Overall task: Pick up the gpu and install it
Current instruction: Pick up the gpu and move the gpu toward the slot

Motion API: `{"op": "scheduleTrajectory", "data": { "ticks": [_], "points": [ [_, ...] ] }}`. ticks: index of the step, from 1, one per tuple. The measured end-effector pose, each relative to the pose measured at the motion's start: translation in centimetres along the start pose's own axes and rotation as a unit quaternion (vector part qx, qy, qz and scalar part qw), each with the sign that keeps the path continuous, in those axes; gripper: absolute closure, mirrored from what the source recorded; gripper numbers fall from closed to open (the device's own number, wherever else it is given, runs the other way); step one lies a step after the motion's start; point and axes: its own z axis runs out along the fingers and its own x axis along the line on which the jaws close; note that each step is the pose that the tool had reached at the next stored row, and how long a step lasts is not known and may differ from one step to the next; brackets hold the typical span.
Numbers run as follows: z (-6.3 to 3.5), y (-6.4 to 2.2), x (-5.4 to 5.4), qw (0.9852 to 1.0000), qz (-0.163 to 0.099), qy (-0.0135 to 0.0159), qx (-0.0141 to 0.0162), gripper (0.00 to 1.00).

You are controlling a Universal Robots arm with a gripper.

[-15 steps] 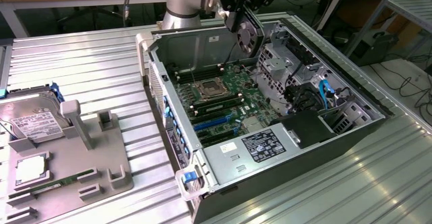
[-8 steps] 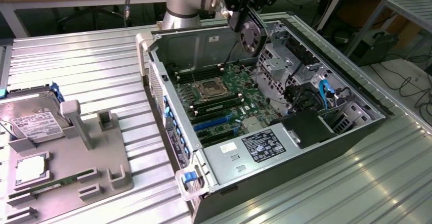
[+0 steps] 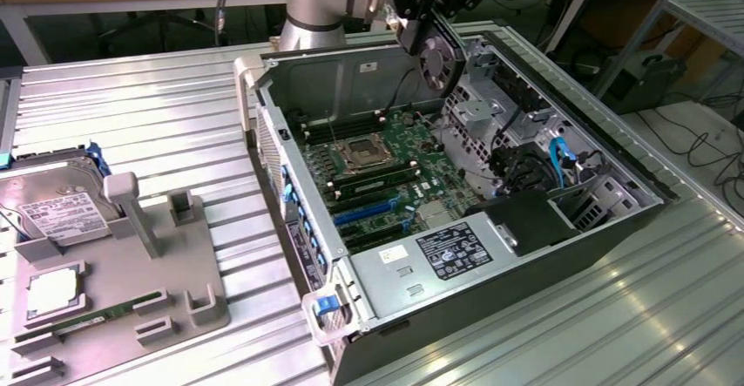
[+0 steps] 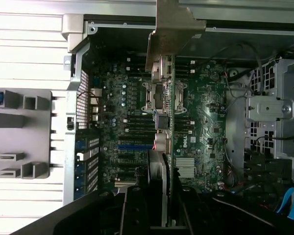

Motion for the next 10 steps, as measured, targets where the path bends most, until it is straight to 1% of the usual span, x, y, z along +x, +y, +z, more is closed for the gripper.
{"op": "scheduleTrajectory", "data": {
  "ticks": [10],
  "points": [
    [0.04,-0.02,-0.67,1.0,0.0,0.0,0.0,0.72]
  ]
}}
